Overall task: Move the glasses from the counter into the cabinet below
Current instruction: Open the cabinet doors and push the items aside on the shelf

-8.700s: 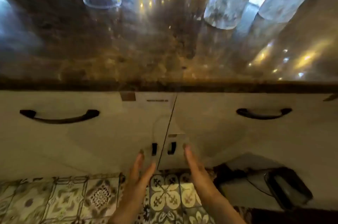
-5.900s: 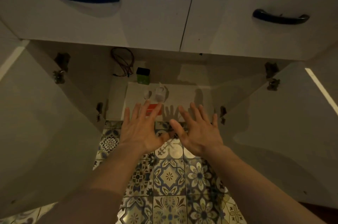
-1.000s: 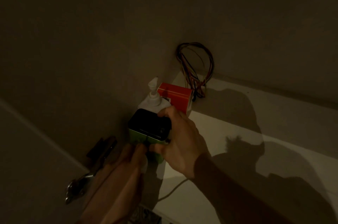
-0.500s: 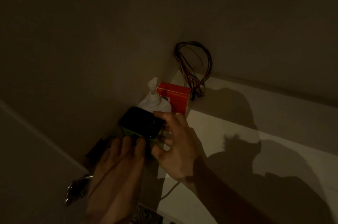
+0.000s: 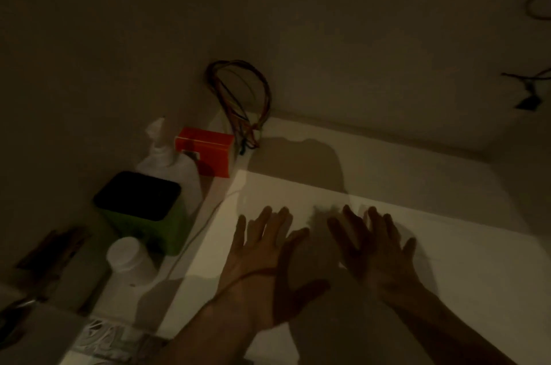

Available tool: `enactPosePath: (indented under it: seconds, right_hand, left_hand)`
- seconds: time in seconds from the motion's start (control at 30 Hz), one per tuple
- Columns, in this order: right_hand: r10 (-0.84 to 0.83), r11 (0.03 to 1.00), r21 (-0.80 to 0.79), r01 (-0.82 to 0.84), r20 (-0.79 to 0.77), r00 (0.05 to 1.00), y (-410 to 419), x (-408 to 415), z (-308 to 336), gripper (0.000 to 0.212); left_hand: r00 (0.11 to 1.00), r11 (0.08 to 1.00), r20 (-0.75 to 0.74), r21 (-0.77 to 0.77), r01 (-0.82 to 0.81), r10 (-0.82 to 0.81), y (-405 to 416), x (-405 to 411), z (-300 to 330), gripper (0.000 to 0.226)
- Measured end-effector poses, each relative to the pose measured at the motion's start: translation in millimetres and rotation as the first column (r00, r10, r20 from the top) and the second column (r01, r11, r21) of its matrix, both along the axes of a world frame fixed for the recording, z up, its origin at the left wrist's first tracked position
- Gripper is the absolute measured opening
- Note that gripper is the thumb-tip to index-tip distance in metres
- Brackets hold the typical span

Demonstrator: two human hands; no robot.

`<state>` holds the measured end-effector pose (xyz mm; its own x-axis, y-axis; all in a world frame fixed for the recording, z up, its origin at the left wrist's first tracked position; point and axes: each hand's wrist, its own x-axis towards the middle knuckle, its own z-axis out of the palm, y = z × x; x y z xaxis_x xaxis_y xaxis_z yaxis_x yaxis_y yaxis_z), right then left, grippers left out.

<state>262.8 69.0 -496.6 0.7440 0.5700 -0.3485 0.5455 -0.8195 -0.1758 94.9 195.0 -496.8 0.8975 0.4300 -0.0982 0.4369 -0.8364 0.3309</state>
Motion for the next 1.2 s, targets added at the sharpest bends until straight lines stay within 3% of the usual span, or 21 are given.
enactPosePath:
  seconds: [0.23, 0.6, 0.73, 0.87, 1.03, 1.13, 1.2]
  right_hand:
    - [-0.076, 0.994, -0.07, 0.082, 0.087, 0.993, -54, 41, 9, 0.1]
    - [-0.049, 0.998, -0.021, 0.052, 0.129, 0.99, -52, 64, 11, 0.113]
    - [-0.041, 0.999, 0.025, 0.038, 0.097, 0.995, -45, 54, 19, 0.115]
    - [-0.027, 0.998, -0.064, 0.029, 0.019, 0.999, -62, 18, 44, 0.105]
    - [-0.045, 0.996, -0.082, 0.039, -0.075, 0.996, -97, -39, 102, 0.103]
    - [-0.026, 0.993, -0.118, 0.013, -0.106, 0.994, -124, -78, 143, 0.1]
    - [-0.032, 0.988, -0.157, 0.007, -0.156, 0.987, -146, -97, 177, 0.086]
  left_hand:
    - [0.992, 1.0, -0.126, 0.011, 0.018, -0.016, 4, 87, -14, 0.105]
    - [0.967, 0.993, -0.255, 0.11, 0.032, -0.003, 8, 107, -3, 0.109]
    - [0.949, 0.994, -0.314, 0.113, 0.016, 0.02, 9, 99, 17, 0.115]
    - [0.923, 0.994, -0.384, 0.098, 0.037, 0.004, -15, 68, 49, 0.115]
    - [0.894, 0.999, -0.446, -0.035, 0.024, -0.037, -57, 11, 105, 0.123]
    - [0.897, 0.998, -0.44, -0.056, 0.027, -0.049, -88, -27, 142, 0.111]
    - [0.868, 0.996, -0.491, -0.083, 0.035, -0.071, -107, -49, 172, 0.107]
